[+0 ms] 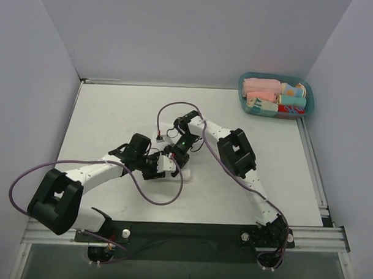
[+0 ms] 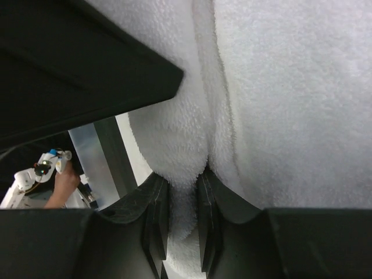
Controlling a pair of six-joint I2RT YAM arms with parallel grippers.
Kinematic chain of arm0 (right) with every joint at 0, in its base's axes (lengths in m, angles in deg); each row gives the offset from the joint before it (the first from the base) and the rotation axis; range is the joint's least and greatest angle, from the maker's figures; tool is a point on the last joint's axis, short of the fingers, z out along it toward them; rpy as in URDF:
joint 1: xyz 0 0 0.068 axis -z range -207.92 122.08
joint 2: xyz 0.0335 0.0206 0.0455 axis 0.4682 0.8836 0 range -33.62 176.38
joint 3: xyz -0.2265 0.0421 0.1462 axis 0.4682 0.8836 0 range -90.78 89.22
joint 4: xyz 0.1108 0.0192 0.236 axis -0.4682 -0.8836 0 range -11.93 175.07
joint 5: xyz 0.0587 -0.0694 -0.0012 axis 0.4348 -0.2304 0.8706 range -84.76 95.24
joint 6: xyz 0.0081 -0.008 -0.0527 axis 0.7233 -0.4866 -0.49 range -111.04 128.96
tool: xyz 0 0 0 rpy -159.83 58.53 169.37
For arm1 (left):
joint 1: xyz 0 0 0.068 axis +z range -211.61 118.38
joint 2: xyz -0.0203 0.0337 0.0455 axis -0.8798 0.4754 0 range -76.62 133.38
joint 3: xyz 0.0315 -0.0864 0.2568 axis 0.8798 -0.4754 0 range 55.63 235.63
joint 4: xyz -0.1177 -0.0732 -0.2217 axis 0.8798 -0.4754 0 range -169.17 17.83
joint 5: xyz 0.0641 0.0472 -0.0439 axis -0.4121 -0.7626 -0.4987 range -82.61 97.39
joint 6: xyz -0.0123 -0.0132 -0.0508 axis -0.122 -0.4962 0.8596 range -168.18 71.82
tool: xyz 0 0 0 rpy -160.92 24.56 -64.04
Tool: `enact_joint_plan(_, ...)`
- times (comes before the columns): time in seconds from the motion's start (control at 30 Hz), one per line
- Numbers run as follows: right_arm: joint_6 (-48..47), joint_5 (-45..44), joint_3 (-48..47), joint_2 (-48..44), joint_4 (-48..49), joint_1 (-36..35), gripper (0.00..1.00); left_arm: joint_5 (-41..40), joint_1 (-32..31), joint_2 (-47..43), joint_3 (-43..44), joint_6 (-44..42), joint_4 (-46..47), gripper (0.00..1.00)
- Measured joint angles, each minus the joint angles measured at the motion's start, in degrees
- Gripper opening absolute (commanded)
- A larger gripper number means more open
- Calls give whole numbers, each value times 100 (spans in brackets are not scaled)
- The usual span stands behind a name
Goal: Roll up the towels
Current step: Roll the towel
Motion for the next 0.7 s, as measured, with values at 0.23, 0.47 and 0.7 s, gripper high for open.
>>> enact_joint_plan(0.23,306,164,0,57,-48,216,36,28,-37,619,306,-247,-299,19)
enact_joint_plan(0.47,776,-238,804,-802,590,739,53,385,166,1652,1585,-295,-1692,14)
enact_joint_plan(0.7,761,-1029,2081,-2857,1757,1513,53,1075,632,3217,3407,-173,-3709,14)
